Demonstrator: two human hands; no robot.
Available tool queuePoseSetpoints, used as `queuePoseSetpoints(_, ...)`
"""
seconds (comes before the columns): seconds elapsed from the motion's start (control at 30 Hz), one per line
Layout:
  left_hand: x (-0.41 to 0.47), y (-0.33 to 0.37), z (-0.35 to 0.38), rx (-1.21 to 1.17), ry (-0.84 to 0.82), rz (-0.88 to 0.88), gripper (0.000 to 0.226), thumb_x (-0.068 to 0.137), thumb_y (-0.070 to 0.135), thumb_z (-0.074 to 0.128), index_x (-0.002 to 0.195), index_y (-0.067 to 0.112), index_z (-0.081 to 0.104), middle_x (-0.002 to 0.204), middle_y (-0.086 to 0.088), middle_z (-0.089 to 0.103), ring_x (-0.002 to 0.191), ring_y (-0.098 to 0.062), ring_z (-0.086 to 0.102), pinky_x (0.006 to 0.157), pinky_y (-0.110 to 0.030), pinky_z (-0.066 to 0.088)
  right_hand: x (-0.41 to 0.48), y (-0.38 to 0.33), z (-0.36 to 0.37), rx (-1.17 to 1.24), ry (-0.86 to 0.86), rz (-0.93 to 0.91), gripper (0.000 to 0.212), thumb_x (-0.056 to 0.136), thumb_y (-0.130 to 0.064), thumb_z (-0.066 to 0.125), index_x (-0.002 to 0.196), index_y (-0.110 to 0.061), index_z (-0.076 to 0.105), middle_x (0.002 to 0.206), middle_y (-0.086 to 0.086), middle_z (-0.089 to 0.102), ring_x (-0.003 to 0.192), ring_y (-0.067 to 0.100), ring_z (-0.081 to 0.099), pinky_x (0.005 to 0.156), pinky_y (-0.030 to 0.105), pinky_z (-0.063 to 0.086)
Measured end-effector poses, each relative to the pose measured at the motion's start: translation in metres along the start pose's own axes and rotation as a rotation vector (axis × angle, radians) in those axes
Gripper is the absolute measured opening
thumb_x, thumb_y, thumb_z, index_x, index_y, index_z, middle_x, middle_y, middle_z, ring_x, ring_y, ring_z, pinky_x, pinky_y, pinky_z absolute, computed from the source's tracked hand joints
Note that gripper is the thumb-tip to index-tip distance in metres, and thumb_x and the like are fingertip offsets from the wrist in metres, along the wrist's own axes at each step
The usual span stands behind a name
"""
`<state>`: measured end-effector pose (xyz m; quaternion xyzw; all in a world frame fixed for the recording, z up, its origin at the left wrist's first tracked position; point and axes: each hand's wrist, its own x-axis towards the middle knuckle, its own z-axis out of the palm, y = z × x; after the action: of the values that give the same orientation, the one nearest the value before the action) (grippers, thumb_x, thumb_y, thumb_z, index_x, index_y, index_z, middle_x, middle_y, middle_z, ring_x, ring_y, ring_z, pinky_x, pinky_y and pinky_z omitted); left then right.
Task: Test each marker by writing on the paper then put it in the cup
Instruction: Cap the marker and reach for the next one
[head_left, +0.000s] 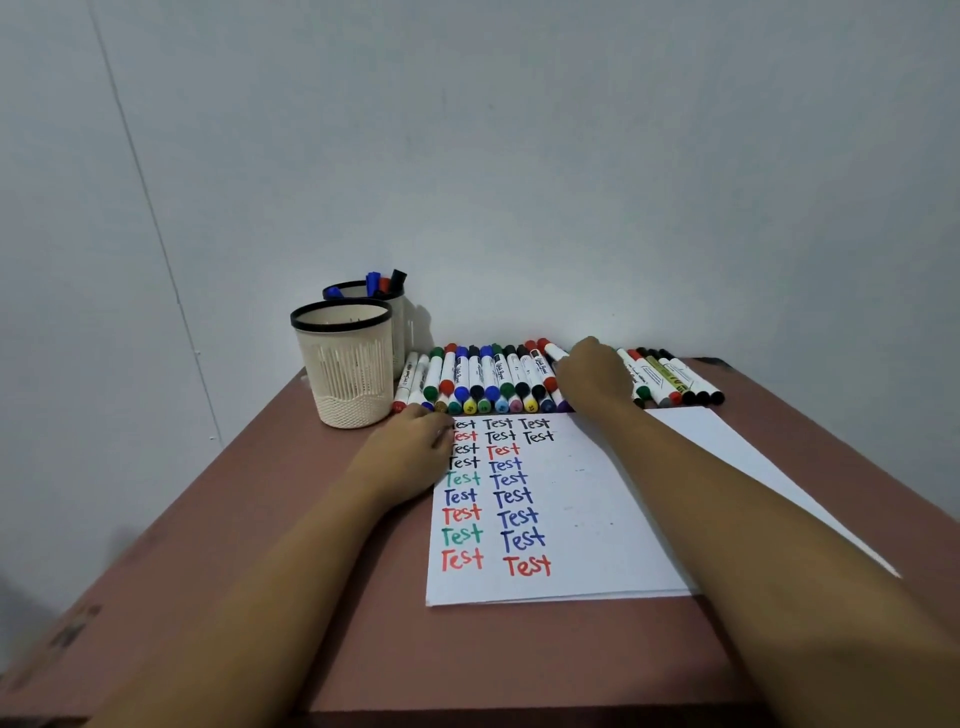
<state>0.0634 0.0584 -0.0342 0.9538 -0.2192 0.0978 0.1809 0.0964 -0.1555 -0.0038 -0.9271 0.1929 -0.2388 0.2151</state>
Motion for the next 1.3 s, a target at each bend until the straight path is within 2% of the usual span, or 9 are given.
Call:
queuePoseSetpoints(0.1, -0.001, 0.002, -0.001, -0.024, 0.008, -0.002, 0.038, 0.099, 0.029, 0.036, 0.134, 0.018, 0.048, 0.134, -0.008, 0.048, 0.12, -0.02, 0.045, 0.098, -0.031, 0.037, -0.007, 0.0, -0.011, 0.151, 0.095, 0.031, 0.022, 0.097, -0.011, 0.042, 0.115, 0.002, 0.045, 0.104, 0.018, 0.062, 0.079, 0.028, 0.052, 0.059, 0.032, 0.036)
queuePoseSetpoints(0.27, -0.003, 0.006, -0.006, -0.067, 0.06, 0.008, 0.04, 0.1, 0.03, 0.037, 0.136, 0.017, 0.045, 0.137, -0.008, 0.044, 0.123, -0.02, 0.043, 0.099, -0.03, 0.035, -0.026, 0.004, -0.036, 0.422, 0.176, -0.078, 0.02, 0.096, -0.017, 0.048, 0.105, 0.001, 0.05, 0.087, 0.011, 0.059, 0.067, 0.02, 0.049, 0.048, 0.026, 0.034)
queuePoseSetpoints(0.43, -0.006, 0.01, -0.007, -0.068, 0.273, 0.121, 0.05, 0.096, 0.027, 0.047, 0.142, 0.011, 0.035, 0.141, -0.008, 0.039, 0.126, -0.02, 0.04, 0.103, -0.028, 0.033, -0.064, -0.002, -0.057, 0.701, 0.008, -0.085, 0.008, 0.091, -0.016, 0.055, 0.093, -0.008, 0.055, 0.069, -0.004, 0.05, 0.054, 0.008, 0.042, 0.038, 0.009, 0.03)
queuePoseSetpoints(0.6, -0.007, 0.019, -0.007, -0.022, 0.252, 0.266, 0.057, 0.094, 0.031, 0.052, 0.144, 0.012, 0.032, 0.142, -0.006, 0.039, 0.128, -0.02, 0.039, 0.103, -0.027, 0.033, -0.096, -0.006, -0.051, 0.807, -0.118, -0.081, 0.009, 0.088, -0.012, 0.054, 0.082, -0.006, 0.057, 0.065, -0.001, 0.046, 0.059, 0.011, 0.038, 0.052, 0.021, 0.033)
queuePoseSetpoints(0.77, -0.007, 0.026, -0.009, 0.011, 0.194, 0.229, 0.034, 0.099, 0.03, 0.039, 0.127, 0.011, 0.045, 0.115, -0.006, 0.053, 0.092, -0.017, 0.046, 0.077, -0.027, 0.037, -0.097, -0.01, -0.046, 0.951, -0.16, 0.009, 0.018, 0.091, -0.012, 0.054, 0.073, -0.008, 0.056, 0.061, 0.003, 0.047, 0.06, 0.016, 0.04, 0.056, 0.03, 0.036)
queuePoseSetpoints(0.9, -0.006, 0.028, -0.006, -0.026, 0.189, 0.255, 0.028, 0.1, 0.028, 0.035, 0.118, 0.009, 0.045, 0.102, -0.003, 0.047, 0.085, -0.014, 0.038, 0.07, -0.024, 0.028, -0.096, -0.01, -0.041, 1.286, -0.366, 0.138, 0.019, 0.092, -0.027, 0.062, 0.081, -0.011, 0.059, 0.057, -0.002, 0.055, 0.052, 0.009, 0.046, 0.051, 0.022, 0.038)
queuePoseSetpoints(1.0, -0.007, 0.033, -0.005, -0.042, 0.162, 0.296, 0.026, 0.1, 0.03, 0.033, 0.115, 0.011, 0.044, 0.094, 0.002, 0.043, 0.08, -0.013, 0.039, 0.067, -0.024, 0.028, -0.1, -0.011, -0.033, 1.214, -0.46, 0.106, 0.026, 0.088, -0.033, 0.065, 0.076, -0.01, 0.06, 0.061, -0.001, 0.055, 0.052, 0.008, 0.046, 0.051, 0.023, 0.034)
queuePoseSetpoints(1.2, -0.01, 0.04, -0.006, -0.054, 0.129, 0.313, 0.014, 0.1, 0.031, 0.036, 0.099, 0.017, 0.039, 0.068, 0.009, 0.039, 0.06, -0.01, 0.04, 0.057, -0.028, 0.029, -0.098, -0.011, -0.032, 1.114, -0.37, 0.02, 0.035, 0.092, -0.031, 0.061, 0.063, -0.012, 0.056, 0.054, -0.002, 0.049, 0.051, 0.01, 0.039, 0.05, 0.025, 0.029)
queuePoseSetpoints(1.3, -0.01, 0.04, -0.006, -0.114, 0.141, 0.312, 0.02, 0.098, 0.03, 0.04, 0.101, 0.011, 0.043, 0.062, 0.008, 0.041, 0.059, -0.016, 0.042, 0.055, -0.031, 0.032, -0.096, -0.008, -0.031, 1.118, -0.382, -0.031, 0.036, 0.093, -0.031, 0.06, 0.062, -0.012, 0.055, 0.051, -0.005, 0.048, 0.05, 0.01, 0.038, 0.051, 0.025, 0.031)
